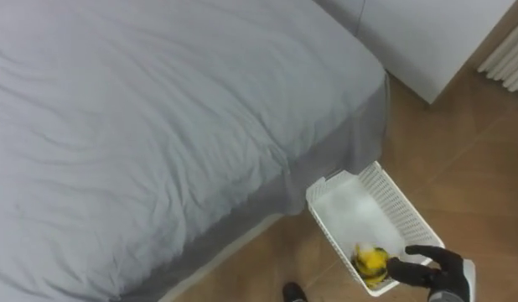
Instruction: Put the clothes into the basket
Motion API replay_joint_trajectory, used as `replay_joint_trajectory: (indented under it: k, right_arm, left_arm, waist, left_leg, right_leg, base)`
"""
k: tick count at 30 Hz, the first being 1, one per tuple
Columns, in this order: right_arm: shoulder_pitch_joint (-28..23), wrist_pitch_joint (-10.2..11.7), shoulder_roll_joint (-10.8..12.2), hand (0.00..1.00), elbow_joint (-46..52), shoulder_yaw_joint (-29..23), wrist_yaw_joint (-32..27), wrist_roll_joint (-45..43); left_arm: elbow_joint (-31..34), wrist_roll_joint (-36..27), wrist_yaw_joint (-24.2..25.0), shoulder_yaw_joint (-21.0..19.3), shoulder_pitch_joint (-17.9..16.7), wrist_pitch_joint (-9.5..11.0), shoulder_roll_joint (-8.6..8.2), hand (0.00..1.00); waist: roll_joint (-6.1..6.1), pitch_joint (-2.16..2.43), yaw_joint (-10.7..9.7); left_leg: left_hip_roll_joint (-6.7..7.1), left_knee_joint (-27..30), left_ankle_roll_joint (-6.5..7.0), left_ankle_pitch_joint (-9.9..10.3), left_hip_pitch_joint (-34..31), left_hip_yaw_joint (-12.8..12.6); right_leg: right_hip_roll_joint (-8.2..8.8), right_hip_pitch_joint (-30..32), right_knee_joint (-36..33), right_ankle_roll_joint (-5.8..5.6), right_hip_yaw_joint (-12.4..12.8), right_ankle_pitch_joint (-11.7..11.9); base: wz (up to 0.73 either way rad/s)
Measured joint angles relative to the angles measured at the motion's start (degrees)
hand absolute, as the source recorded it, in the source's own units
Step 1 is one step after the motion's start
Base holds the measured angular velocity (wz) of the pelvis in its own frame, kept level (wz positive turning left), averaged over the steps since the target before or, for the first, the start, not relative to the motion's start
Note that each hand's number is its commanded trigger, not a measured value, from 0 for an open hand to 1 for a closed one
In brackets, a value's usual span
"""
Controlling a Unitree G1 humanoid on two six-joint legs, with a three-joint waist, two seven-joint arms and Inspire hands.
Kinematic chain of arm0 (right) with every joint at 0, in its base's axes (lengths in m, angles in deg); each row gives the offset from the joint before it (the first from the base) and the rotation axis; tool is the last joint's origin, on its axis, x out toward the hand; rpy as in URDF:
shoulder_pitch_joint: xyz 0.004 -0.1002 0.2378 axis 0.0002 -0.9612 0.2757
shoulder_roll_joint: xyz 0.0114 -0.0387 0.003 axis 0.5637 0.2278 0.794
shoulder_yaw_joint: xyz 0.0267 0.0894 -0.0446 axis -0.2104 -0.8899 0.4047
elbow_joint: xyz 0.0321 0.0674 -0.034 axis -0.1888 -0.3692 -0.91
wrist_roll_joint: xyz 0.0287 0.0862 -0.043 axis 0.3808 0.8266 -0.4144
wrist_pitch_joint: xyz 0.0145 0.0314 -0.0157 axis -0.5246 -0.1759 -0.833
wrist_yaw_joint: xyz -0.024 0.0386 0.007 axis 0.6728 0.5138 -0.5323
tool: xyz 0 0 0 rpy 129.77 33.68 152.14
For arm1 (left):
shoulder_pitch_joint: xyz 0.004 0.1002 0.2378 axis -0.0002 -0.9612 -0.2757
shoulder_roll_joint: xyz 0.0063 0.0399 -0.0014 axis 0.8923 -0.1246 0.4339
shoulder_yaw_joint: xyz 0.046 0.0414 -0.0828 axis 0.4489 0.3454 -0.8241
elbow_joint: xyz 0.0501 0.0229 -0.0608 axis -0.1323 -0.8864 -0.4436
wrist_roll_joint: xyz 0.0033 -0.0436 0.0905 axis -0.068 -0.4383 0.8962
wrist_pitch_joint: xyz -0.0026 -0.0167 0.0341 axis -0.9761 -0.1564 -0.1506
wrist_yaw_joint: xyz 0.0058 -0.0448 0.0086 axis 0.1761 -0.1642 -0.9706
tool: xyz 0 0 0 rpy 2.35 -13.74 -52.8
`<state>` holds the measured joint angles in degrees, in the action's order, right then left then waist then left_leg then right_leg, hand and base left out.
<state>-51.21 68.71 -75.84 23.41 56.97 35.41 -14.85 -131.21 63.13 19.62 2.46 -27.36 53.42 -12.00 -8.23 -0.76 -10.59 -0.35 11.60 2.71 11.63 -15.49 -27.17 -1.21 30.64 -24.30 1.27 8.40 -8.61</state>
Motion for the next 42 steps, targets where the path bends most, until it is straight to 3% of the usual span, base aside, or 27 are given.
replay_joint_trajectory:
  k: [7,12,24,30,34,36,42]
  right_arm:
    - [-0.1,0.1,-0.5,0.00,-0.1,1.2,-1.0,1.1]
    - [-0.5,0.1,-0.6,0.00,-0.7,3.1,-1.1,1.1]
    - [-0.7,1.2,-0.6,0.00,-2.9,3.3,-0.8,1.4]
    - [-2.6,2.0,-0.3,0.00,-5.4,3.4,1.6,3.3]
    - [-4.5,1.8,0.7,0.00,-8.6,3.8,3.0,5.1]
    - [-6.5,1.1,2.3,0.00,-9.3,4.4,5.0,5.5]
    - [-9.6,-0.8,5.8,0.00,-13.5,4.5,10.1,6.5]
  left_arm:
    - [0.0,-0.1,0.0,0.9,0.2,0.1,0.00,0.00]
    - [0.1,0.0,0.0,1.9,0.3,0.8,0.00,0.00]
    - [-0.1,-1.5,0.5,2.6,0.6,1.7,0.02,0.00]
    - [-0.3,-1.5,1.4,2.6,-0.1,2.4,0.01,0.00]
    - [-0.6,0.5,1.6,0.6,-0.7,2.6,0.05,0.00]
    - [0.5,2.7,1.6,-0.6,-2.7,2.9,0.12,0.00]
    - [0.6,4.3,1.3,-3.8,-6.4,2.7,-0.67,0.00]
  waist:
    - [0.05,-0.03,0.0]
    - [0.79,-0.32,-0.1]
    - [1.64,-0.16,0.1]
    - [2.13,-0.21,0.3]
    - [3.47,-0.08,1.8]
    - [4.57,-0.03,2.1]
    - [7.10,0.95,3.1]
  left_leg:
    - [0.21,0.0,0.00,0.0,0.0,0.7]
    - [0.11,0.1,0.00,0.0,-0.1,1.1]
    - [-0.04,0.0,0.00,0.0,-0.1,2.3]
    - [-0.24,-0.5,-0.13,-0.1,3.5,4.2]
    - [-0.81,-0.5,-0.17,-0.1,6.4,5.1]
    - [-0.85,-1.0,-0.18,-0.1,8.7,7.7]
    - [-0.68,-2.4,-0.32,-0.1,14.2,12.9]
  right_leg:
    - [0.27,0.0,-0.5,-0.02,-0.6,-0.5]
    - [0.31,0.0,-0.6,0.21,-1.0,-0.8]
    - [0.52,-1.0,0.7,0.26,-2.4,-0.8]
    - [0.72,-6.6,3.5,0.39,-4.7,-0.9]
    - [1.03,-11.3,5.7,0.52,-6.9,-1.0]
    - [1.06,-14.8,7.1,0.62,-8.5,-1.0]
    - [1.12,-24.5,13.6,0.39,-12.9,-0.8]
  base:
    - [0.04]
    - [0.03]
    - [0.05]
    - [0.17]
    - [0.25]
    - [0.46]
    - [0.47]
